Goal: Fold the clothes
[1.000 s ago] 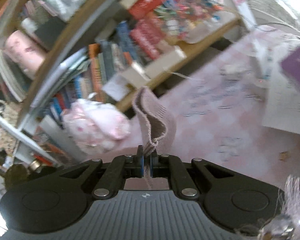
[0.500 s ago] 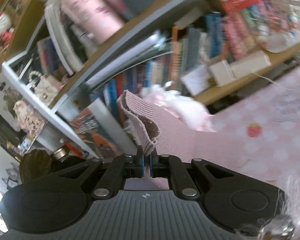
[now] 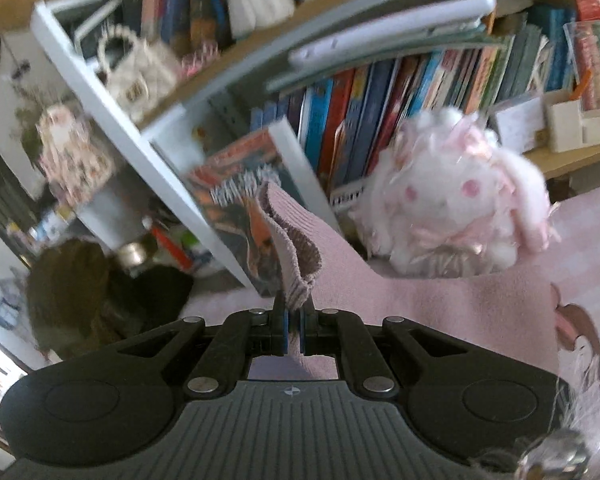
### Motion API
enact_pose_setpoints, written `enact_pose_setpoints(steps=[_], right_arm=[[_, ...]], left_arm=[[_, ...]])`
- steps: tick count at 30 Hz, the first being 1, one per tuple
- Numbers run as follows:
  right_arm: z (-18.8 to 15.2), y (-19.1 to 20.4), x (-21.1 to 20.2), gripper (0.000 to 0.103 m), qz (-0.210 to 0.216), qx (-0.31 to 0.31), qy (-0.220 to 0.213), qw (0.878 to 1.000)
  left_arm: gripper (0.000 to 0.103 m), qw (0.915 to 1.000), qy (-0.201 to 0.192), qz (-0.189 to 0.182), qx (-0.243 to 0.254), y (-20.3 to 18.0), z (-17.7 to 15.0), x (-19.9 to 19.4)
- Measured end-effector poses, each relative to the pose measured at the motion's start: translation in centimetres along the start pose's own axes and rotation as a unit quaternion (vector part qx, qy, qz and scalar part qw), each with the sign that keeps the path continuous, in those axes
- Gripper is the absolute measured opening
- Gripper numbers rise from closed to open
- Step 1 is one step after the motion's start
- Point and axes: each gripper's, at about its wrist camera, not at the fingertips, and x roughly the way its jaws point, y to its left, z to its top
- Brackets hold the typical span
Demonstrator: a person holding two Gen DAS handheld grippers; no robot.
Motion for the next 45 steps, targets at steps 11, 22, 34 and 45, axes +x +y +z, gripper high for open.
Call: enact_pose_setpoints(steps=[11,22,34,45], right_arm=[[-4.2,2.3,7.2,0.009,-0.043,-0.042,0.072,0.996],[-5.7,3.0,5.5,0.051,-0.025,-0.075,0.081,0.994],[-11.2,-4.3,-5.1,0.061,-0.144,-0.077,0.080,0.983],[-18.0,-10.5,-13.8,0.061,-0.242,-0.046,0.104,0.964]], left_arm=[[0.093,0.9999,0.007,0.007,0.003,2.1,-0.8,-0.4],[0.093,0.9999,-0.003,-0.008,0.009,2.5,-0.4,0.0],[0.093,0.9997,0.017,-0.014,-0.010,4.3,0.1,2.4],[0.092,0.9975,0.060,-0.008,-0.037,6.0,-0.2,3.5]])
